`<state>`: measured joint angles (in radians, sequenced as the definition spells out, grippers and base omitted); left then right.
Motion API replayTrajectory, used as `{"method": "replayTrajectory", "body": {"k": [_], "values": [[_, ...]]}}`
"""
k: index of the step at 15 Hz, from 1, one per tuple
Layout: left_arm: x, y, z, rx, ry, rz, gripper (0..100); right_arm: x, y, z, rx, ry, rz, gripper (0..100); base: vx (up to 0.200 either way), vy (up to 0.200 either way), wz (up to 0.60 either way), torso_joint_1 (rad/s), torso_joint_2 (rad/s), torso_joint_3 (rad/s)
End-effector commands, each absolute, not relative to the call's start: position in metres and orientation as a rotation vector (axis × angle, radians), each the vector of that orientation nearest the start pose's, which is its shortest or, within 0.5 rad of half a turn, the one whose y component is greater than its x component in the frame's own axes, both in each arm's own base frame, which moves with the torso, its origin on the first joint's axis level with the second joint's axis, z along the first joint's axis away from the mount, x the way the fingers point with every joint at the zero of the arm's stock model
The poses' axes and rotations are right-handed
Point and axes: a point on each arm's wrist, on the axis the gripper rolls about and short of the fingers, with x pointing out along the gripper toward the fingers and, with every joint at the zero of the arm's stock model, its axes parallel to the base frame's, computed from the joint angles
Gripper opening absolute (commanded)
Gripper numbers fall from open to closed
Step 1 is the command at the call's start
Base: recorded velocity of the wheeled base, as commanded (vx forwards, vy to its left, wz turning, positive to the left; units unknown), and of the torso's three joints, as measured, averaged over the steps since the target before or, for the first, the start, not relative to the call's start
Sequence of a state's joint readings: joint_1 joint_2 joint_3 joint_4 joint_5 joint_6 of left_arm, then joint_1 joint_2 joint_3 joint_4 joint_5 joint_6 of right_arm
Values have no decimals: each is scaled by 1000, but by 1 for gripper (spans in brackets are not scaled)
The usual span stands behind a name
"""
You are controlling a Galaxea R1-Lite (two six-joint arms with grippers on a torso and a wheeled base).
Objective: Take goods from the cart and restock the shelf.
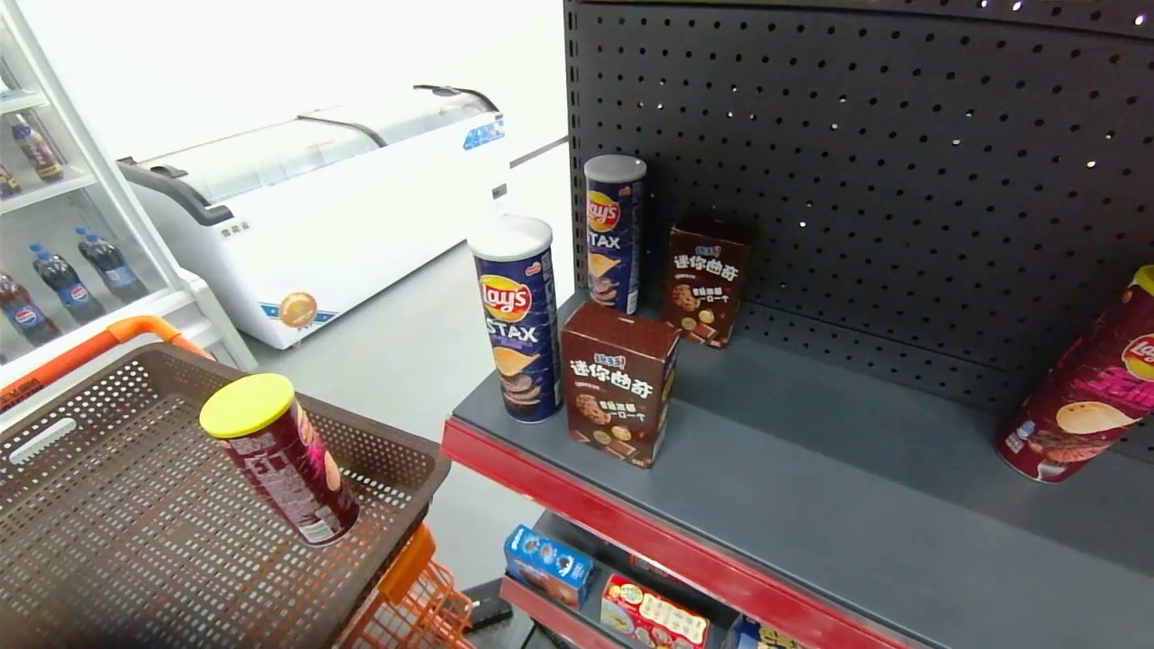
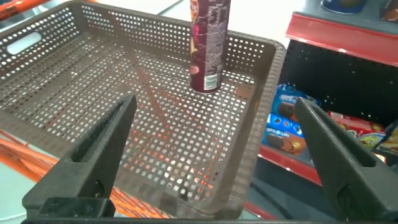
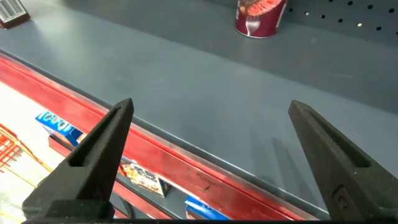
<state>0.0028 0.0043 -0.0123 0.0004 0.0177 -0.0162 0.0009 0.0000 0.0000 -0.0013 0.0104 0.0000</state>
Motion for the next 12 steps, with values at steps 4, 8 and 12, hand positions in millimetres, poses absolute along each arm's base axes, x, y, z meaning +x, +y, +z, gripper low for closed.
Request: {"method": "replayTrajectory", "body": {"k": [4, 8, 12], "values": [[13, 0, 160, -20, 189, 1, 100, -23, 0, 76, 0, -2, 12, 100, 0, 0, 0, 0, 0, 0], [76, -1, 175, -24, 281, 10, 100, -23, 0, 76, 0, -2, 12, 100, 0, 0, 0, 0, 0, 0], [126, 0, 162, -11, 320, 28, 100, -23, 0, 76, 0, -2, 12, 100, 0, 0, 0, 0, 0, 0]]}}
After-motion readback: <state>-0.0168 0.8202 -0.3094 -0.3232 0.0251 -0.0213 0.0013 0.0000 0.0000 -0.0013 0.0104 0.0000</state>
